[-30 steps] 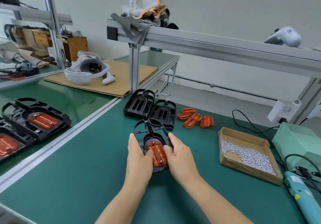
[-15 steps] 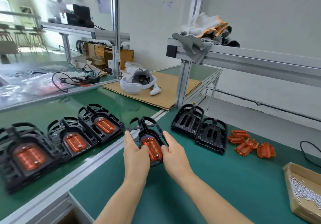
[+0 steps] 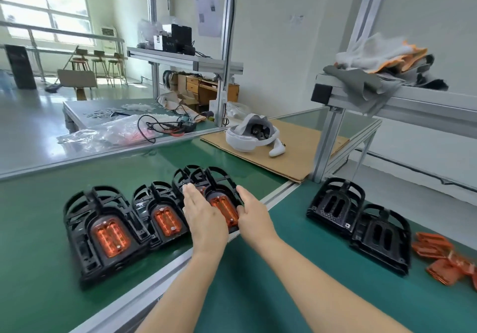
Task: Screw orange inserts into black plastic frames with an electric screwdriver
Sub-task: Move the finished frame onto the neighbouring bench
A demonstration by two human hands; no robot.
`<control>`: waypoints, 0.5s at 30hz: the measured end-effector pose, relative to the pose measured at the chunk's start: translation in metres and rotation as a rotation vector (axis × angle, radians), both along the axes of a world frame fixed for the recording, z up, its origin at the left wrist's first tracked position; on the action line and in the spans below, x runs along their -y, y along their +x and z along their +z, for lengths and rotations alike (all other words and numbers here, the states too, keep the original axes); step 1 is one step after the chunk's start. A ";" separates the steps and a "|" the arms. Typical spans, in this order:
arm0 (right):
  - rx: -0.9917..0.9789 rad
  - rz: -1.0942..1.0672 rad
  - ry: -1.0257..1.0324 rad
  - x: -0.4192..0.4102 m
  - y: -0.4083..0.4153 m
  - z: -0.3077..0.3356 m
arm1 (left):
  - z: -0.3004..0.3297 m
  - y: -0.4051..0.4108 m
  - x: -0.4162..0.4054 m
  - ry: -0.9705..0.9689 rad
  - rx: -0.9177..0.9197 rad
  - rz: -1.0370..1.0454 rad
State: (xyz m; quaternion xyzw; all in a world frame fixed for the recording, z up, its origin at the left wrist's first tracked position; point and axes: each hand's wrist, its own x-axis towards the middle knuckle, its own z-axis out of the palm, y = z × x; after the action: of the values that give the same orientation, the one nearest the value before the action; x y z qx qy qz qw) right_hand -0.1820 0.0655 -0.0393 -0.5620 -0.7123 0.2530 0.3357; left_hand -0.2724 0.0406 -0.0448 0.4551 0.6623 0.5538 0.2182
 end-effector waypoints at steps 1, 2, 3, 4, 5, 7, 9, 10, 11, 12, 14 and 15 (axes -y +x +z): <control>0.013 0.010 0.005 -0.005 -0.005 0.000 | 0.000 -0.004 -0.005 -0.002 0.000 0.011; 0.027 0.019 0.011 -0.010 -0.009 0.000 | -0.001 -0.008 -0.009 -0.002 -0.002 0.023; 0.041 0.026 0.016 -0.014 -0.014 0.000 | -0.002 -0.011 -0.014 -0.003 -0.002 0.034; 0.052 0.029 0.017 -0.018 -0.019 0.000 | -0.002 -0.015 -0.018 -0.007 0.001 0.045; 0.058 0.031 0.020 -0.022 -0.023 0.000 | -0.002 -0.017 -0.023 -0.012 0.005 0.056; 0.065 0.034 0.036 -0.028 -0.030 -0.002 | -0.001 -0.023 -0.032 -0.016 0.012 0.074; 0.063 0.031 0.062 -0.032 -0.036 -0.003 | 0.000 -0.027 -0.037 -0.007 0.010 0.088; 0.055 0.034 0.078 -0.033 -0.039 -0.004 | 0.000 -0.030 -0.038 -0.001 0.002 0.100; 0.048 0.044 0.094 -0.034 -0.042 -0.005 | -0.002 -0.033 -0.039 0.002 -0.011 0.118; 0.046 0.059 0.107 -0.034 -0.047 -0.006 | -0.003 -0.038 -0.039 0.001 -0.028 0.138; 0.053 0.095 0.109 -0.033 -0.056 -0.009 | -0.005 -0.048 -0.039 -0.015 -0.073 0.182; 0.055 0.109 0.109 -0.033 -0.062 -0.010 | -0.006 -0.054 -0.038 -0.029 -0.096 0.207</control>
State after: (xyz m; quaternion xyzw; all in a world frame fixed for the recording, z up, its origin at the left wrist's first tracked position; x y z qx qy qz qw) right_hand -0.2435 0.0983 -0.0493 -0.5101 -0.7635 0.2160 0.3320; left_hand -0.3260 0.0790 -0.0507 0.4070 0.7232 0.5415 0.1345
